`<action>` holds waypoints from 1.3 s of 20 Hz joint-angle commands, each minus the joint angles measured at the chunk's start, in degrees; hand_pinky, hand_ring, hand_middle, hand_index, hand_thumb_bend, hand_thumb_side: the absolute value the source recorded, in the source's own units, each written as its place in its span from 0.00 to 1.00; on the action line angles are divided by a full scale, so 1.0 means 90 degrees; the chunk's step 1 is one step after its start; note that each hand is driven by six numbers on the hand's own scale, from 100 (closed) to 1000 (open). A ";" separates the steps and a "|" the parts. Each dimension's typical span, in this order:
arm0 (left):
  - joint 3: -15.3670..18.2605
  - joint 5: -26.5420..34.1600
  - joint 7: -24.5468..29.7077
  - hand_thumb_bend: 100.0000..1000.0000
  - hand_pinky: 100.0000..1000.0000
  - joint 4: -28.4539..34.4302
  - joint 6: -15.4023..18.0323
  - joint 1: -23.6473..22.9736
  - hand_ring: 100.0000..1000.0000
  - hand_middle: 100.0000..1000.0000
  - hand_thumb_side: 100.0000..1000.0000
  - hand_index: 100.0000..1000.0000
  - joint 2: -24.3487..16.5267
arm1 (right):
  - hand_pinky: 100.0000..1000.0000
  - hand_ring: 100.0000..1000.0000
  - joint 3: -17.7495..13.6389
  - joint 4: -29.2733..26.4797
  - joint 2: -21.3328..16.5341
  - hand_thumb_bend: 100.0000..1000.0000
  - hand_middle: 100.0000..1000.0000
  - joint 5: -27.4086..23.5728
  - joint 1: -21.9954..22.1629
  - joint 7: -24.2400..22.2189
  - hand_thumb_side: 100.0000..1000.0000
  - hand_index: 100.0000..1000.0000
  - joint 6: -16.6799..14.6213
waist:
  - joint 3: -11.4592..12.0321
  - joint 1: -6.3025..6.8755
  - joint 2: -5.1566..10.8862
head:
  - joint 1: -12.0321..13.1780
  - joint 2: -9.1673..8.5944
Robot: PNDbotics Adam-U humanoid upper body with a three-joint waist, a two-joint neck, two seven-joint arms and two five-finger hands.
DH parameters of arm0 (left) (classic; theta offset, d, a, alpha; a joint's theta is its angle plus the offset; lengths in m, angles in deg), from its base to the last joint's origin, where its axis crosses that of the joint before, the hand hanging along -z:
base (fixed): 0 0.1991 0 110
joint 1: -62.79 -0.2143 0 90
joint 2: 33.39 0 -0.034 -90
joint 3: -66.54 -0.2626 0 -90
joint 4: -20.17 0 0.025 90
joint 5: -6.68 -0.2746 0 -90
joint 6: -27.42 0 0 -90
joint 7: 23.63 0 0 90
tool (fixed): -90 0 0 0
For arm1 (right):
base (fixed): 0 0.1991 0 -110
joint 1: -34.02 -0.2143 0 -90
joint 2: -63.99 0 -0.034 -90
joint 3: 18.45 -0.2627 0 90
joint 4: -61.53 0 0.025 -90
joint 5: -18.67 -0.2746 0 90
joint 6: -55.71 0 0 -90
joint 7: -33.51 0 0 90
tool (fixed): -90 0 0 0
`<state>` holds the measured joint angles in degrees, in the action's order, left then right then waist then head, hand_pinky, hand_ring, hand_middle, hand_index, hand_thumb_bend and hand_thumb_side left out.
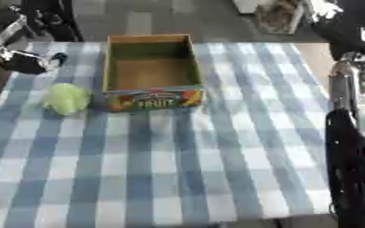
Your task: Pick up objects on the table and place them in the box.
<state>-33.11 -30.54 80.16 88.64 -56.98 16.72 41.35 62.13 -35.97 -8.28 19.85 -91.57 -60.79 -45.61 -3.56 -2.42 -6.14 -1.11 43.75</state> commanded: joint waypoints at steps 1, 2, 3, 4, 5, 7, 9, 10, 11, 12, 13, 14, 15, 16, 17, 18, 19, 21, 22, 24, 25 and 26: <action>0.0049 -0.0214 0.0017 0.34 0.61 -0.0287 0.0056 0.0258 0.62 0.67 0.12 0.83 -0.0023 | 0.52 0.57 0.0035 -0.0041 -0.0050 0.35 0.50 -0.0016 -0.0087 -0.0031 0.00 0.68 -0.0018 | -0.0021 0.0030 0.0113 | 0.0011 0.0001; 0.0055 -0.0292 0.0024 0.34 0.61 -0.0415 0.0076 0.0309 0.62 0.67 0.12 0.83 0.0011 | 0.52 0.57 0.0039 -0.0041 -0.0042 0.35 0.50 -0.0017 -0.0085 -0.0035 0.00 0.68 -0.0017 | -0.0022 0.0030 0.0118 | 0.0014 -0.0020; 0.0062 -0.0371 0.0037 0.34 0.61 -0.0548 0.0100 0.0361 0.63 0.67 0.13 0.83 0.0044 | 0.52 0.57 0.0045 -0.0041 -0.0035 0.35 0.50 -0.0017 -0.0089 -0.0039 0.00 0.68 -0.0017 | -0.0024 0.0029 0.0120 | 0.0019 -0.0036; 0.0072 -0.0444 0.0064 0.34 0.62 -0.0682 0.0125 0.0413 0.63 0.67 0.13 0.83 0.0078 | 0.52 0.57 0.0051 -0.0042 -0.0027 0.35 0.50 -0.0017 -0.0094 -0.0045 0.00 0.68 -0.0018 | -0.0028 0.0026 0.0121 | 0.0023 -0.0042; 0.0087 -0.0506 0.0089 0.34 0.63 -0.0796 0.0150 0.0454 0.64 0.68 0.14 0.83 0.0107 | 0.52 0.57 0.0054 -0.0042 -0.0022 0.35 0.50 -0.0016 -0.0096 -0.0049 0.00 0.68 -0.0019 | -0.0031 0.0023 0.0121 | 0.0025 -0.0044; 0.0115 -0.0655 0.0185 0.35 0.64 -0.1069 0.0178 0.0551 0.66 0.70 0.16 0.83 0.0177 | 0.52 0.57 0.0059 -0.0034 -0.0017 0.35 0.50 -0.0017 -0.0099 -0.0054 0.00 0.68 -0.0019 | -0.0056 0.0019 0.0115 | 0.0043 -0.0056; 0.0153 -0.0810 0.0291 0.35 0.65 -0.1309 0.0223 0.0640 0.68 0.71 0.17 0.83 0.0241 | 0.52 0.57 0.0059 -0.0028 -0.0013 0.35 0.50 -0.0020 -0.0103 -0.0053 0.00 0.68 -0.0019 | -0.0078 0.0016 0.0107 | 0.0059 -0.0071; 0.0167 -0.0881 0.0343 0.36 0.66 -0.1408 0.0243 0.0672 0.69 0.72 0.18 0.83 0.0270 | 0.52 0.56 0.0064 -0.0027 -0.0010 0.35 0.50 -0.0020 -0.0106 -0.0056 0.00 0.68 -0.0020 | -0.0089 0.0016 0.0104 | 0.0066 -0.0073; 0.0177 -0.0961 0.0395 0.37 0.66 -0.1496 0.0263 0.0703 0.70 0.73 0.18 0.83 0.0297 | 0.52 0.56 0.0067 -0.0025 -0.0006 0.35 0.50 -0.0020 -0.0107 -0.0059 0.00 0.68 -0.0020 | -0.0099 0.0017 0.0103 | 0.0072 -0.0072; 0.0190 -0.1040 0.0434 0.38 0.67 -0.1570 0.0282 0.0726 0.71 0.74 0.19 0.83 0.0322 | 0.52 0.56 0.0070 -0.0022 -0.0003 0.35 0.50 -0.0020 -0.0108 -0.0062 0.00 0.68 -0.0020 | -0.0108 0.0018 0.0102 | 0.0079 -0.0073; 0.0201 -0.1122 0.0480 0.38 0.67 -0.1648 0.0293 0.0742 0.71 0.74 0.20 0.83 0.0350 | 0.52 0.56 0.0075 -0.0022 0.0003 0.35 0.50 -0.0020 -0.0110 -0.0066 0.00 0.68 -0.0021 | -0.0118 0.0020 0.0101 | 0.0087 -0.0075; 0.0210 -0.1200 0.0528 0.39 0.67 -0.1721 0.0304 0.0755 0.71 0.74 0.20 0.83 0.0377 | 0.52 0.56 0.0078 -0.0023 0.0008 0.35 0.50 -0.0020 -0.0109 -0.0070 0.00 0.68 -0.0022 | -0.0128 0.0022 0.0100 | 0.0093 -0.0076; 0.0218 -0.1272 0.0579 0.40 0.68 -0.1782 0.0320 0.0763 0.72 0.75 0.21 0.83 0.0400 | 0.52 0.56 0.0079 -0.0025 0.0010 0.35 0.50 -0.0020 -0.0108 -0.0071 0.00 0.68 -0.0021 | -0.0136 0.0024 0.0099 | 0.0096 -0.0076; 0.0219 -0.1343 0.0645 0.41 0.68 -0.1835 0.0342 0.0763 0.72 0.75 0.22 0.83 0.0419 | 0.52 0.56 0.0079 -0.0026 0.0010 0.35 0.50 -0.0020 -0.0106 -0.0071 0.00 0.68 -0.0020 | -0.0143 0.0028 0.0097 | 0.0100 -0.0076; 0.0221 -0.1407 0.0714 0.42 0.68 -0.1874 0.0365 0.0762 0.72 0.75 0.23 0.83 0.0434 | 0.52 0.56 0.0079 -0.0027 0.0010 0.35 0.50 -0.0019 -0.0103 -0.0070 0.00 0.68 -0.0019 | -0.0149 0.0030 0.0097 | 0.0103 -0.0075; 0.0221 -0.1476 0.0788 0.44 0.68 -0.1905 0.0387 0.0756 0.72 0.75 0.24 0.83 0.0444 | 0.52 0.56 0.0079 -0.0028 0.0010 0.35 0.50 -0.0019 -0.0099 -0.0070 0.00 0.68 -0.0018 | -0.0155 0.0034 0.0096 | 0.0103 -0.0074; 0.0222 -0.1548 0.0864 0.45 0.68 -0.1932 0.0405 0.0750 0.72 0.75 0.25 0.83 0.0452 | 0.52 0.56 0.0078 -0.0030 0.0012 0.35 0.50 -0.0019 -0.0095 -0.0068 0.00 0.68 -0.0017 | -0.0161 0.0037 0.0095 | 0.0102 -0.0072; 0.0231 -0.1681 0.1006 0.46 0.69 -0.1968 0.0440 0.0740 0.72 0.75 0.26 0.83 0.0458 | 0.52 0.56 0.0078 -0.0036 0.0014 0.35 0.50 -0.0018 -0.0092 -0.0066 0.00 0.68 -0.0016 | -0.0170 0.0042 0.0095 | 0.0105 -0.0071; 0.0233 -0.1743 0.1062 0.48 0.69 -0.1976 0.0454 0.0735 0.72 0.75 0.28 0.83 0.0455 | 0.52 0.56 0.0077 -0.0038 0.0015 0.35 0.50 -0.0017 -0.0090 -0.0065 0.00 0.68 -0.0014 | -0.0173 0.0044 0.0095 | 0.0106 -0.0072; 0.0235 -0.1872 0.1170 0.51 0.69 -0.1985 0.0482 0.0718 0.72 0.75 0.30 0.82 0.0450 | 0.52 0.56 0.0076 -0.0043 0.0017 0.35 0.50 -0.0015 -0.0087 -0.0062 0.00 0.68 -0.0010 | -0.0176 0.0049 0.0095 | 0.0110 -0.0075; 0.0237 -0.1937 0.1222 0.53 0.69 -0.1991 0.0494 0.0711 0.72 0.75 0.31 0.82 0.0448 | 0.52 0.56 0.0076 -0.0045 0.0018 0.35 0.50 -0.0013 -0.0085 -0.0060 0.00 0.68 -0.0007 | -0.0176 0.0051 0.0094 | 0.0109 -0.0076; 0.0235 -0.2010 0.1279 0.54 0.69 -0.2001 0.0505 0.0700 0.72 0.74 0.32 0.82 0.0443 | 0.52 0.56 0.0078 -0.0046 0.0019 0.35 0.50 -0.0011 -0.0083 -0.0061 0.00 0.68 -0.0006 | -0.0176 0.0052 0.0095 | 0.0104 -0.0075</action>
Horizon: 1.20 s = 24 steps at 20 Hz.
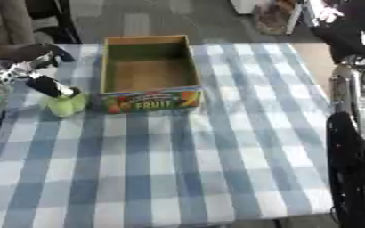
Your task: Pick up objects on the table and place them in the box.
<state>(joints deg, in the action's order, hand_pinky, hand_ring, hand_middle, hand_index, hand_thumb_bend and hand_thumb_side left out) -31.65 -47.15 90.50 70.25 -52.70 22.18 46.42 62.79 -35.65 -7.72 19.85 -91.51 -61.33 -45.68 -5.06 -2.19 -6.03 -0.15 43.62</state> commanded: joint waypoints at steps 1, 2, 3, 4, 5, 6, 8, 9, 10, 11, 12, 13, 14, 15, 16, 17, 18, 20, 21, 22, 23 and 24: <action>0.0077 -0.0232 0.0186 0.54 0.69 0.0031 0.0041 0.0085 0.72 0.74 0.32 0.82 -0.0122 | 0.52 0.56 0.0005 -0.0083 -0.0041 0.35 0.50 -0.0008 -0.0090 -0.0002 0.00 0.68 0.0002 | -0.0009 0.0027 0.0084 | -0.0006 -0.0062; 0.0083 -0.0296 0.0234 0.56 0.69 0.0019 0.0050 0.0075 0.72 0.74 0.33 0.82 -0.0126 | 0.52 0.56 0.0003 -0.0084 -0.0039 0.35 0.50 -0.0006 -0.0090 0.0000 0.00 0.68 0.0003 | -0.0008 0.0026 0.0084 | -0.0010 -0.0064; 0.0087 -0.0366 0.0278 0.57 0.69 0.0009 0.0059 0.0065 0.72 0.74 0.34 0.82 -0.0132 | 0.52 0.56 0.0002 -0.0086 -0.0039 0.35 0.50 -0.0004 -0.0091 0.0003 0.00 0.68 0.0004 | -0.0006 0.0025 0.0084 | -0.0011 -0.0067; 0.0092 -0.0430 0.0311 0.58 0.69 0.0002 0.0067 0.0055 0.72 0.74 0.34 0.82 -0.0134 | 0.52 0.56 0.0002 -0.0086 -0.0039 0.35 0.50 -0.0002 -0.0091 0.0004 0.00 0.68 0.0005 | -0.0005 0.0024 0.0085 | -0.0009 -0.0070; 0.0101 -0.0482 0.0325 0.58 0.68 -0.0001 0.0072 0.0044 0.71 0.73 0.35 0.81 -0.0134 | 0.52 0.56 0.0002 -0.0086 -0.0039 0.35 0.50 -0.0001 -0.0092 0.0005 0.00 0.68 0.0006 | -0.0002 0.0022 0.0085 | -0.0010 -0.0072; 0.0105 -0.0533 0.0324 0.58 0.68 -0.0002 0.0074 0.0034 0.71 0.73 0.36 0.81 -0.0134 | 0.52 0.56 0.0001 -0.0086 -0.0037 0.35 0.50 0.0000 -0.0092 0.0006 0.00 0.68 0.0006 | 0.0001 0.0020 0.0085 | -0.0013 -0.0073; 0.0104 -0.0626 0.0312 0.57 0.66 0.0000 0.0080 0.0011 0.69 0.72 0.36 0.80 -0.0129 | 0.52 0.56 0.0000 -0.0088 -0.0035 0.35 0.50 0.0002 -0.0093 0.0008 0.00 0.68 0.0007 | 0.0005 0.0016 0.0085 | -0.0017 -0.0075; 0.0103 -0.0658 0.0311 0.57 0.66 -0.0004 0.0087 0.0000 0.68 0.71 0.36 0.80 -0.0124 | 0.52 0.56 -0.0001 -0.0087 -0.0034 0.35 0.50 0.0003 -0.0094 0.0009 0.00 0.68 0.0007 | 0.0007 0.0013 0.0084 | -0.0018 -0.0076; 0.0101 -0.0674 0.0317 0.56 0.65 -0.0013 0.0093 -0.0013 0.67 0.71 0.36 0.80 -0.0116 | 0.52 0.56 -0.0002 -0.0086 -0.0032 0.35 0.50 0.0005 -0.0095 0.0010 0.00 0.68 0.0007 | 0.0010 0.0009 0.0084 | -0.0019 -0.0077; 0.0096 -0.0693 0.0327 0.56 0.65 -0.0019 0.0102 -0.0025 0.67 0.70 0.37 0.79 -0.0110 | 0.52 0.56 -0.0003 -0.0085 -0.0031 0.35 0.50 0.0005 -0.0097 0.0011 0.00 0.68 0.0007 | 0.0013 0.0005 0.0084 | -0.0021 -0.0077; 0.0093 -0.0708 0.0340 0.54 0.64 -0.0028 0.0110 -0.0038 0.66 0.70 0.37 0.79 -0.0103 | 0.52 0.56 -0.0003 -0.0083 -0.0031 0.35 0.50 0.0007 -0.0098 0.0012 0.00 0.68 0.0006 | 0.0015 0.0001 0.0084 | -0.0020 -0.0077; 0.0090 -0.0720 0.0353 0.54 0.64 -0.0037 0.0118 -0.0052 0.66 0.70 0.37 0.79 -0.0095 | 0.52 0.56 -0.0005 -0.0081 -0.0031 0.35 0.50 0.0010 -0.0099 0.0013 0.00 0.68 0.0006 | 0.0017 -0.0002 0.0084 | -0.0018 -0.0076; 0.0088 -0.0732 0.0363 0.54 0.63 -0.0046 0.0124 -0.0068 0.66 0.69 0.37 0.79 -0.0086 | 0.52 0.56 -0.0007 -0.0081 -0.0030 0.35 0.50 0.0011 -0.0102 0.0016 0.00 0.68 0.0005 | 0.0017 -0.0006 0.0083 | -0.0018 -0.0081; 0.0087 -0.0743 0.0366 0.53 0.63 -0.0052 0.0128 -0.0081 0.66 0.69 0.37 0.79 -0.0079 | 0.52 0.56 -0.0010 -0.0081 -0.0029 0.35 0.50 0.0013 -0.0104 0.0019 0.00 0.68 0.0005 | 0.0018 -0.0009 0.0083 | -0.0019 -0.0084; 0.0086 -0.0751 0.0361 0.53 0.63 -0.0057 0.0133 -0.0096 0.65 0.69 0.37 0.79 -0.0069 | 0.52 0.56 -0.0011 -0.0082 -0.0028 0.35 0.50 0.0014 -0.0105 0.0022 0.00 0.68 0.0005 | 0.0019 -0.0011 0.0082 | -0.0019 -0.0088; 0.0083 -0.0757 0.0350 0.52 0.62 -0.0062 0.0137 -0.0115 0.65 0.68 0.36 0.79 -0.0057 | 0.52 0.56 -0.0011 -0.0082 -0.0026 0.35 0.50 0.0015 -0.0106 0.0023 0.00 0.68 0.0005 | 0.0019 -0.0014 0.0080 | -0.0021 -0.0093; 0.0079 -0.0762 0.0337 0.50 0.62 -0.0067 0.0142 -0.0132 0.64 0.68 0.36 0.78 -0.0047 | 0.52 0.56 -0.0011 -0.0080 -0.0026 0.35 0.49 0.0016 -0.0106 0.0023 0.00 0.68 0.0005 | 0.0019 -0.0016 0.0079 | -0.0022 -0.0095; 0.0068 -0.0776 0.0315 0.47 0.61 -0.0077 0.0154 -0.0169 0.64 0.67 0.36 0.78 -0.0032 | 0.52 0.56 -0.0013 -0.0077 -0.0027 0.35 0.49 0.0016 -0.0105 0.0025 0.00 0.68 0.0005 | 0.0018 -0.0019 0.0077 | -0.0018 -0.0095; 0.0064 -0.0782 0.0309 0.45 0.61 -0.0083 0.0161 -0.0184 0.63 0.67 0.36 0.78 -0.0026 | 0.52 0.56 -0.0016 -0.0076 -0.0028 0.35 0.49 0.0016 -0.0104 0.0028 0.00 0.68 0.0005 | 0.0017 -0.0020 0.0077 | -0.0021 -0.0096; 0.0063 -0.0783 0.0300 0.42 0.60 -0.0086 0.0170 -0.0199 0.61 0.66 0.35 0.78 -0.0022 | 0.52 0.56 -0.0018 -0.0075 -0.0029 0.35 0.49 0.0017 -0.0105 0.0031 0.00 0.68 0.0005 | 0.0016 -0.0022 0.0076 | -0.0023 -0.0100; 0.0064 -0.0779 0.0287 0.39 0.58 -0.0089 0.0178 -0.0213 0.60 0.65 0.34 0.78 -0.0018 | 0.52 0.56 -0.0019 -0.0076 -0.0029 0.35 0.49 0.0018 -0.0105 0.0033 0.00 0.68 0.0005 | 0.0015 -0.0023 0.0076 | -0.0025 -0.0102; 0.0063 -0.0773 0.0278 0.36 0.56 -0.0092 0.0185 -0.0227 0.57 0.62 0.33 0.77 -0.0014 | 0.52 0.56 -0.0020 -0.0075 -0.0029 0.35 0.49 0.0018 -0.0105 0.0034 0.00 0.68 0.0005 | 0.0015 -0.0024 0.0076 | -0.0025 -0.0104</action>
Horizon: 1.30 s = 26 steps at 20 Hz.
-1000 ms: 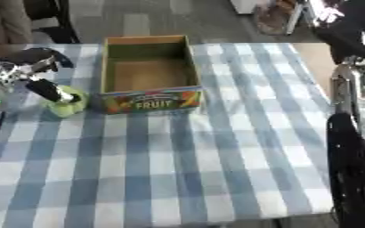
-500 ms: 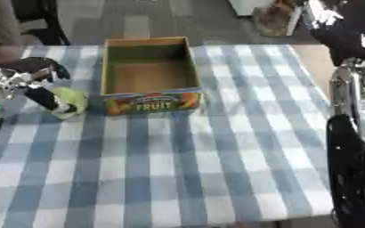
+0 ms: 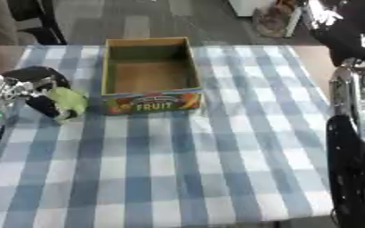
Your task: Pick up objects on the table and place them in the box.
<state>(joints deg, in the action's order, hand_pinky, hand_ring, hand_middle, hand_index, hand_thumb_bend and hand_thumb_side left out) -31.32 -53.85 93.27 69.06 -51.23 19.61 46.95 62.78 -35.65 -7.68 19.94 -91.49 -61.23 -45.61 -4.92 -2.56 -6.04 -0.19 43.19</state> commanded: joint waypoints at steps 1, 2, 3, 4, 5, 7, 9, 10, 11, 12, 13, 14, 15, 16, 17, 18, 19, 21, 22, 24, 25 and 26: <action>0.0022 -0.0018 -0.0033 0.34 0.54 0.0036 0.0033 0.0044 0.55 0.61 0.32 0.77 -0.0069 | 0.52 0.56 -0.0019 -0.0074 -0.0034 0.35 0.49 0.0010 -0.0107 0.0023 0.00 0.68 -0.0002 | -0.0001 0.0016 0.0075 | -0.0022 -0.0059; 0.0018 -0.0009 -0.0028 0.31 0.50 0.0032 0.0043 0.0030 0.51 0.57 0.31 0.76 -0.0065 | 0.52 0.56 -0.0020 -0.0072 -0.0035 0.35 0.49 0.0011 -0.0106 0.0024 0.00 0.68 -0.0002 | 0.0000 0.0016 0.0075 | -0.0023 -0.0058; 0.0015 0.0004 -0.0014 0.30 0.49 0.0024 0.0054 0.0016 0.50 0.55 0.30 0.76 -0.0061 | 0.52 0.56 -0.0021 -0.0070 -0.0036 0.35 0.49 0.0012 -0.0106 0.0025 0.00 0.68 -0.0002 | 0.0002 0.0015 0.0076 | -0.0024 -0.0057; 0.0013 0.0016 0.0001 0.27 0.44 0.0018 0.0062 0.0006 0.43 0.48 0.29 0.73 -0.0059 | 0.52 0.56 -0.0022 -0.0070 -0.0036 0.35 0.49 0.0013 -0.0107 0.0026 0.00 0.68 -0.0002 | 0.0003 0.0014 0.0076 | -0.0025 -0.0057; 0.0013 0.0031 0.0019 0.26 0.42 0.0013 0.0072 -0.0005 0.41 0.46 0.29 0.71 -0.0058 | 0.52 0.56 -0.0023 -0.0070 -0.0035 0.35 0.49 0.0013 -0.0109 0.0028 0.00 0.68 -0.0003 | 0.0005 0.0012 0.0076 | -0.0029 -0.0057; 0.0007 0.0055 0.0060 0.26 0.35 0.0014 0.0094 -0.0020 0.30 0.33 0.29 0.62 -0.0062 | 0.52 0.56 -0.0023 -0.0069 -0.0034 0.35 0.49 0.0014 -0.0110 0.0031 0.00 0.68 -0.0002 | 0.0009 0.0008 0.0078 | -0.0035 -0.0061; 0.0000 0.0079 0.0097 0.23 0.31 0.0036 0.0123 -0.0028 0.21 0.24 0.28 0.51 -0.0068 | 0.52 0.56 -0.0023 -0.0066 -0.0034 0.35 0.49 0.0015 -0.0111 0.0035 0.00 0.68 -0.0003 | 0.0014 0.0004 0.0079 | -0.0036 -0.0063; -0.0005 0.0097 0.0105 0.20 0.28 0.0058 0.0139 -0.0030 0.16 0.18 0.27 0.45 -0.0070 | 0.52 0.56 -0.0023 -0.0065 -0.0033 0.35 0.49 0.0016 -0.0111 0.0036 0.00 0.68 -0.0003 | 0.0016 0.0002 0.0080 | -0.0038 -0.0062; -0.0011 0.0126 0.0111 0.18 0.27 0.0085 0.0157 -0.0032 0.13 0.15 0.26 0.41 -0.0073 | 0.52 0.56 -0.0023 -0.0065 -0.0032 0.35 0.49 0.0016 -0.0112 0.0037 0.00 0.68 -0.0003 | 0.0019 0.0001 0.0081 | -0.0043 -0.0062; -0.0018 0.0158 0.0118 0.15 0.25 0.0114 0.0171 -0.0033 0.10 0.12 0.25 0.38 -0.0078 | 0.52 0.56 -0.0023 -0.0065 -0.0031 0.35 0.49 0.0016 -0.0113 0.0037 0.00 0.68 -0.0004 | 0.0020 -0.0001 0.0081 | -0.0045 -0.0064; -0.0026 0.0204 0.0125 0.12 0.23 0.0154 0.0186 -0.0031 0.07 0.09 0.24 0.35 -0.0082 | 0.52 0.56 -0.0022 -0.0065 -0.0030 0.35 0.49 0.0017 -0.0114 0.0036 0.00 0.68 -0.0005 | 0.0022 -0.0002 0.0082 | -0.0047 -0.0066; -0.0033 0.0257 0.0135 0.10 0.23 0.0197 0.0195 -0.0030 0.06 0.08 0.23 0.34 -0.0089 | 0.52 0.56 -0.0023 -0.0064 -0.0029 0.35 0.49 0.0018 -0.0114 0.0036 0.00 0.68 -0.0004 | 0.0023 -0.0003 0.0083 | -0.0051 -0.0067; -0.0037 0.0325 0.0144 0.06 0.22 0.0253 0.0203 -0.0025 0.04 0.06 0.25 0.32 -0.0095 | 0.52 0.56 -0.0024 -0.0064 -0.0029 0.35 0.49 0.0020 -0.0115 0.0037 0.00 0.68 -0.0005 | 0.0024 -0.0004 0.0083 | -0.0052 -0.0070; -0.0041 0.0403 0.0157 0.05 0.21 0.0310 0.0205 -0.0021 0.03 0.05 0.22 0.31 -0.0103 | 0.52 0.56 -0.0024 -0.0064 -0.0028 0.35 0.49 0.0021 -0.0116 0.0037 0.00 0.68 -0.0005 | 0.0023 -0.0005 0.0084 | -0.0051 -0.0071; -0.0045 0.0503 0.0177 0.00 0.21 0.0379 0.0210 -0.0014 0.03 0.04 0.29 0.30 -0.0111 | 0.52 0.56 -0.0024 -0.0062 -0.0029 0.35 0.49 0.0022 -0.0115 0.0038 0.00 0.68 -0.0004 | 0.0022 -0.0005 0.0086 | -0.0052 -0.0072; -0.0050 0.0614 0.0203 0.01 0.21 0.0454 0.0213 -0.0007 0.03 0.04 0.20 0.30 -0.0125 | 0.52 0.56 -0.0024 -0.0061 -0.0030 0.35 0.49 0.0023 -0.0114 0.0038 0.00 0.68 -0.0004 | 0.0019 -0.0004 0.0087 | -0.0051 -0.0074; -0.0059 0.0735 0.0240 0.00 0.21 0.0548 0.0220 0.0004 0.02 0.04 0.20 0.30 -0.0143 | 0.52 0.56 -0.0025 -0.0062 -0.0032 0.35 0.49 0.0022 -0.0113 0.0040 0.00 0.68 -0.0004 | 0.0016 -0.0003 0.0088 | -0.0051 -0.0078; -0.0080 0.0983 0.0343 0.00 0.21 0.0765 0.0224 0.0032 0.02 0.04 0.19 0.30 -0.0191 | 0.52 0.56 -0.0024 -0.0065 -0.0036 0.35 0.49 0.0018 -0.0112 0.0044 0.00 0.68 -0.0004 | 0.0009 0.0002 0.0093 | -0.0053 -0.0082; -0.0088 0.1104 0.0394 0.00 0.20 0.0881 0.0219 0.0048 0.02 0.04 0.19 0.30 -0.0217 | 0.52 0.56 -0.0023 -0.0067 -0.0038 0.35 0.49 0.0017 -0.0112 0.0044 0.00 0.68 -0.0004 | 0.0006 0.0004 0.0095 | -0.0054 -0.0085; -0.0107 0.1344 0.0471 0.00 0.20 0.1128 0.0207 0.0090 0.01 0.03 0.18 0.30 -0.0285 | 0.52 0.56 -0.0022 -0.0068 -0.0041 0.35 0.49 0.0016 -0.0108 0.0043 0.00 0.68 -0.0003 | -0.0001 0.0010 0.0101 | -0.0057 -0.0093; -0.0118 0.1464 0.0496 0.00 0.20 0.1262 0.0203 0.0120 0.01 0.03 0.18 0.30 -0.0318 | 0.52 0.56 -0.0022 -0.0070 -0.0042 0.35 0.49 0.0016 -0.0105 0.0045 0.00 0.68 -0.0002 | -0.0005 0.0014 0.0105 | -0.0058 -0.0096; -0.0129 0.1583 0.0521 0.00 0.20 0.1380 0.0195 0.0143 0.01 0.03 0.18 0.30 -0.0347 | 0.52 0.56 -0.0022 -0.0072 -0.0043 0.35 0.49 0.0016 -0.0102 0.0047 0.00 0.68 -0.0001 | -0.0008 0.0017 0.0107 | -0.0061 -0.0099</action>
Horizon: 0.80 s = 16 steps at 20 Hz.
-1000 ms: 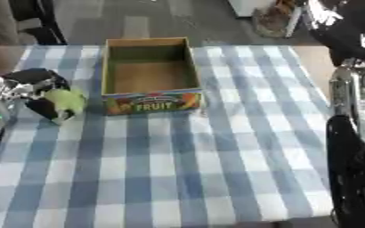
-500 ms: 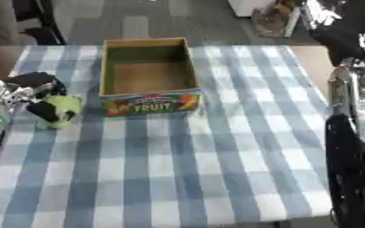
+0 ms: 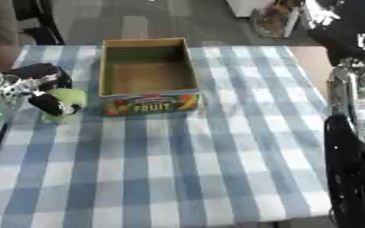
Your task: Pick up objects on the table and place them in the box.
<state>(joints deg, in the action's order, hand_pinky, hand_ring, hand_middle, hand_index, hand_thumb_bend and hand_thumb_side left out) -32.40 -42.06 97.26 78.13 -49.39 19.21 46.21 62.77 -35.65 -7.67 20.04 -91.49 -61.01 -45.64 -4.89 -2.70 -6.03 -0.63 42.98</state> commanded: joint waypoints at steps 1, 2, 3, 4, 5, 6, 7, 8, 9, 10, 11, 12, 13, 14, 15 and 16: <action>-0.0017 0.0397 0.0091 0.00 0.19 0.0495 -0.0015 0.0228 0.01 0.03 0.17 0.30 -0.0282 | 0.52 0.56 -0.0020 -0.0074 -0.0042 0.35 0.49 0.0004 -0.0099 0.0022 0.00 0.68 0.0004 | -0.0013 0.0035 0.0111 | -0.0013 -0.0078; -0.0028 0.0519 0.0094 0.00 0.19 0.0609 -0.0025 0.0269 0.01 0.03 0.17 0.30 -0.0300 | 0.52 0.56 -0.0018 -0.0076 -0.0040 0.35 0.49 0.0006 -0.0096 0.0021 0.00 0.68 0.0004 | -0.0014 0.0037 0.0115 | -0.0013 -0.0080; -0.0043 0.0636 0.0087 0.00 0.19 0.0723 -0.0035 0.0327 0.01 0.03 0.17 0.30 -0.0306 | 0.52 0.56 -0.0015 -0.0077 -0.0035 0.35 0.49 0.0006 -0.0092 0.0020 0.00 0.68 0.0006 | -0.0017 0.0039 0.0121 | -0.0009 -0.0082; -0.0060 0.0732 0.0081 0.00 0.19 0.0811 -0.0052 0.0375 0.01 0.03 0.17 0.30 -0.0309 | 0.52 0.56 -0.0011 -0.0078 -0.0031 0.35 0.49 0.0006 -0.0090 0.0018 0.00 0.68 0.0007 | -0.0018 0.0040 0.0125 | -0.0006 -0.0085; -0.0074 0.0812 0.0066 0.00 0.19 0.0885 -0.0071 0.0432 0.01 0.04 0.16 0.31 -0.0295 | 0.52 0.56 -0.0005 -0.0077 -0.0025 0.35 0.49 0.0006 -0.0086 0.0013 0.00 0.68 0.0008 | -0.0022 0.0039 0.0131 | 0.0004 -0.0085; -0.0090 0.0874 0.0038 0.00 0.19 0.0935 -0.0089 0.0494 0.01 0.04 0.16 0.32 -0.0266 | 0.52 0.56 0.0002 -0.0074 -0.0019 0.35 0.49 0.0006 -0.0083 0.0007 0.00 0.68 0.0009 | -0.0026 0.0038 0.0138 | 0.0014 -0.0086; -0.0107 0.0920 -0.0005 0.00 0.20 0.0966 -0.0107 0.0555 0.02 0.05 0.16 0.32 -0.0230 | 0.52 0.56 0.0009 -0.0074 -0.0010 0.35 0.49 0.0005 -0.0080 0.0001 0.00 0.68 0.0008 | -0.0034 0.0037 0.0145 | 0.0028 -0.0090; -0.0125 0.0946 -0.0064 0.00 0.20 0.0983 -0.0122 0.0609 0.02 0.05 0.16 0.32 -0.0189 | 0.52 0.56 0.0015 -0.0075 0.0000 0.35 0.49 0.0003 -0.0077 -0.0004 0.00 0.68 0.0007 | -0.0042 0.0035 0.0151 | 0.0042 -0.0094; -0.0143 0.0957 -0.0127 0.00 0.20 0.0986 -0.0133 0.0649 0.02 0.05 0.16 0.32 -0.0148 | 0.52 0.56 0.0019 -0.0076 0.0008 0.35 0.49 0.0001 -0.0074 -0.0008 0.00 0.68 0.0007 | -0.0052 0.0034 0.0155 | 0.0052 -0.0099; -0.0159 0.0956 -0.0217 0.00 0.19 0.0980 -0.0146 0.0686 0.02 0.05 0.16 0.33 -0.0089 | 0.52 0.56 0.0026 -0.0076 0.0015 0.35 0.49 -0.0001 -0.0070 -0.0013 0.00 0.68 0.0007 | -0.0067 0.0035 0.0160 | 0.0064 -0.0106; -0.0179 0.0940 -0.0318 0.00 0.19 0.0954 -0.0160 0.0713 0.02 0.05 0.16 0.33 -0.0029 | 0.52 0.56 0.0033 -0.0075 0.0022 0.35 0.49 -0.0004 -0.0066 -0.0020 0.00 0.68 0.0008 | -0.0082 0.0036 0.0162 | 0.0075 -0.0113; -0.0199 0.0909 -0.0431 0.00 0.19 0.0918 -0.0172 0.0735 0.02 0.05 0.16 0.33 0.0030 | 0.52 0.56 0.0039 -0.0075 0.0029 0.35 0.49 -0.0007 -0.0062 -0.0026 0.00 0.68 0.0007 | -0.0098 0.0040 0.0163 | 0.0083 -0.0119; -0.0213 0.0875 -0.0545 0.00 0.19 0.0880 -0.0180 0.0751 0.01 0.05 0.16 0.33 0.0080 | 0.52 0.56 0.0043 -0.0075 0.0034 0.35 0.49 -0.0003 -0.0059 -0.0031 0.00 0.68 0.0010 | -0.0114 0.0043 0.0163 | 0.0090 -0.0124; -0.0218 0.0833 -0.0714 0.00 0.18 0.0833 -0.0200 0.0763 0.01 0.05 0.16 0.33 0.0147 | 0.52 0.56 0.0053 -0.0078 0.0043 0.35 0.49 -0.0006 -0.0058 -0.0039 0.00 0.68 0.0010 | -0.0138 0.0050 0.0160 | 0.0100 -0.0132; -0.0230 0.0775 -0.0903 0.00 0.18 0.0778 -0.0221 0.0774 0.01 0.04 0.16 0.32 0.0210 | 0.52 0.56 0.0063 -0.0078 0.0049 0.35 0.49 -0.0011 -0.0057 -0.0048 0.00 0.68 0.0010 | -0.0162 0.0056 0.0155 | 0.0106 -0.0140; -0.0243 0.0698 -0.1104 0.00 0.18 0.0717 -0.0240 0.0782 0.01 0.04 0.16 0.32 0.0275 | 0.52 0.56 0.0071 -0.0078 0.0055 0.35 0.49 -0.0017 -0.0058 -0.0057 0.00 0.68 0.0010 | -0.0186 0.0061 0.0147 | 0.0113 -0.0150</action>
<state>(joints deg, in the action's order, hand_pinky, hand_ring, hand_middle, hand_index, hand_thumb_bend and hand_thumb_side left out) -34.61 -35.26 89.24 84.45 -51.36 24.51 48.85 63.18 -35.65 -6.96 20.04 -91.25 -61.33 -45.54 -6.55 -2.37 -5.56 0.19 42.19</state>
